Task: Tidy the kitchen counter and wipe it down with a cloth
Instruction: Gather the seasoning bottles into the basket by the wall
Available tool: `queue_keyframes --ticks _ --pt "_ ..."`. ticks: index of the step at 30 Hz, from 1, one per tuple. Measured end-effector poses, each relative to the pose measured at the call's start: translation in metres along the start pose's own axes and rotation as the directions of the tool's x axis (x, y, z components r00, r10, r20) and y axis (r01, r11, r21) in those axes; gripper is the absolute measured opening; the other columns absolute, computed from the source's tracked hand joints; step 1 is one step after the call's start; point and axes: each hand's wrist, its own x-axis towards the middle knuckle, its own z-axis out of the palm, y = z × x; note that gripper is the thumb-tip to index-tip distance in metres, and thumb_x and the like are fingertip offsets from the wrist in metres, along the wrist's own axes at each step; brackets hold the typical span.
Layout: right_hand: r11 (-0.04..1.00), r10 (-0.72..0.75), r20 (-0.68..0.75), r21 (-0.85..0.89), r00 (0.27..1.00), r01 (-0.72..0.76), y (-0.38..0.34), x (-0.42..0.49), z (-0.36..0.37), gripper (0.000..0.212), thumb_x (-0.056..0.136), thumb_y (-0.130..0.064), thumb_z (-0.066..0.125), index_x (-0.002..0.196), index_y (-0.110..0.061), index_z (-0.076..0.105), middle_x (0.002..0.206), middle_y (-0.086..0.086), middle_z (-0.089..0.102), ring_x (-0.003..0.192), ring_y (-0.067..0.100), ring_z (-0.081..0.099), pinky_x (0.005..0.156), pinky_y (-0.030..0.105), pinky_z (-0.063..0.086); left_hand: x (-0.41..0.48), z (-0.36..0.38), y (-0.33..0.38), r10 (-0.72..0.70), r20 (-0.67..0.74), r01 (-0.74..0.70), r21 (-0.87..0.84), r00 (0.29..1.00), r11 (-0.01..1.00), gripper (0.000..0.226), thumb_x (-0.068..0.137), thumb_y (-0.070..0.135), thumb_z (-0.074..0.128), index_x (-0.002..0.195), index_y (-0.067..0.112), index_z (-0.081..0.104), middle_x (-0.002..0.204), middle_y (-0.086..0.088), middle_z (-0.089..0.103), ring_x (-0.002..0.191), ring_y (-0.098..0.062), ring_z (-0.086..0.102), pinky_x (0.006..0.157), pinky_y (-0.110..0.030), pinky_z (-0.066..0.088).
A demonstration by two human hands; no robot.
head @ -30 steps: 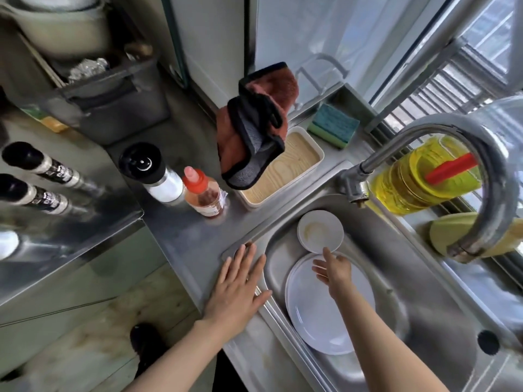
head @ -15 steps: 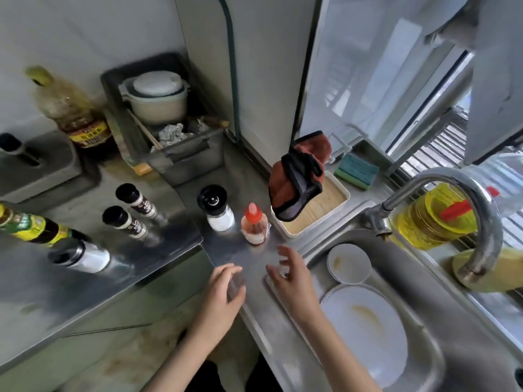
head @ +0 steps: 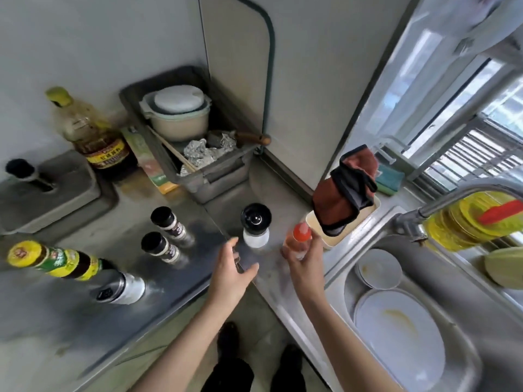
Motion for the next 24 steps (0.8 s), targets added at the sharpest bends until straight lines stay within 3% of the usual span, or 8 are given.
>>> queue_keyframes --ticks 3,6,8,11,14,17,21,24 --pt "1.0 0.023 -0.038 -0.013 0.999 -0.023 0.004 0.001 0.002 0.05 0.082 -0.017 0.07 0.119 -0.033 0.04 0.116 -0.005 0.057 0.105 0.009 0.056 0.086 0.02 0.045 0.038 0.009 0.004 -0.008 0.029 0.01 -0.041 1.0 0.999 0.065 0.069 0.008 0.079 0.123 0.001 0.043 0.116 -0.001 0.04 0.108 -0.019 0.05 0.087 -0.026 0.039" --pt "0.999 0.034 -0.039 -0.029 0.999 -0.035 0.008 0.0 0.002 0.051 0.08 -0.019 0.073 0.121 -0.028 0.044 0.116 -0.006 0.058 0.107 0.007 0.056 0.091 0.025 0.045 0.064 0.019 0.0 -0.019 0.048 0.019 0.002 0.999 1.0 0.065 0.062 0.025 0.083 0.112 -0.002 0.051 0.111 -0.015 0.053 0.107 -0.028 0.055 0.088 -0.039 0.046" --pt "0.999 0.029 -0.05 -0.042 0.998 -0.031 0.006 -0.002 0.003 0.05 0.079 -0.023 0.074 0.12 -0.026 0.046 0.114 -0.007 0.06 0.105 0.002 0.056 0.087 0.017 0.044 0.076 0.024 -0.006 -0.015 0.033 0.016 -0.014 0.999 1.0 0.064 0.062 0.031 0.082 0.113 0.001 0.055 0.111 -0.017 0.06 0.107 -0.029 0.057 0.089 -0.041 0.048" --pt "0.999 0.03 -0.054 -0.038 0.998 -0.032 0.001 -0.005 0.003 0.048 0.078 -0.023 0.074 0.116 -0.031 0.046 0.11 -0.012 0.06 0.1 -0.007 0.055 0.079 0.009 0.042 0.082 0.023 -0.009 -0.009 0.067 0.012 -0.057 0.998 0.998 0.059 0.07 0.025 0.08 0.119 0.006 0.053 0.116 -0.014 0.062 0.11 -0.026 0.057 0.088 -0.029 0.044" --pt "0.998 0.024 -0.06 -0.065 0.998 -0.028 -0.001 -0.011 0.002 0.049 0.077 -0.024 0.075 0.116 -0.033 0.045 0.109 -0.011 0.061 0.098 -0.001 0.057 0.079 0.018 0.042 0.076 0.017 -0.012 0.003 0.069 0.001 -0.061 0.998 0.998 0.058 0.07 0.025 0.08 0.12 0.008 0.055 0.116 -0.011 0.063 0.11 -0.024 0.058 0.084 -0.022 0.041" --pt "0.998 0.002 -0.078 -0.059 0.997 -0.006 -0.006 -0.018 -0.003 0.051 0.078 -0.024 0.074 0.119 -0.031 0.045 0.11 -0.012 0.061 0.099 0.002 0.058 0.08 0.016 0.043 0.059 0.005 -0.016 0.012 0.01 -0.011 -0.099 1.0 0.995 0.056 0.07 0.023 0.08 0.119 0.009 0.056 0.115 -0.009 0.064 0.109 -0.021 0.058 0.084 -0.021 0.041" --pt "0.997 -0.057 -0.037 -0.053 0.998 0.055 -0.011 -0.03 -0.013 0.051 0.077 -0.024 0.075 0.12 -0.028 0.048 0.112 -0.011 0.062 0.103 0.008 0.058 0.088 0.028 0.046 0.022 -0.018 -0.02 0.067 -0.069 -0.077 -0.146 0.995 0.986 0.049 0.069 0.02 0.081 0.112 0.009 0.058 0.104 -0.003 0.065 0.097 -0.013 0.061 0.072 -0.005 0.042" --pt "0.992 -0.079 0.028 -0.1 0.996 0.081 -0.013 -0.043 -0.013 0.056 0.076 -0.026 0.076 0.123 -0.03 0.047 0.117 -0.009 0.061 0.108 0.011 0.056 0.092 0.031 0.045 -0.008 -0.035 -0.019 0.079 -0.067 -0.091 -0.202 0.995 0.975 0.051 0.065 0.037 0.082 0.107 0.017 0.06 0.101 0.003 0.068 0.096 -0.005 0.063 0.076 -0.007 0.044"
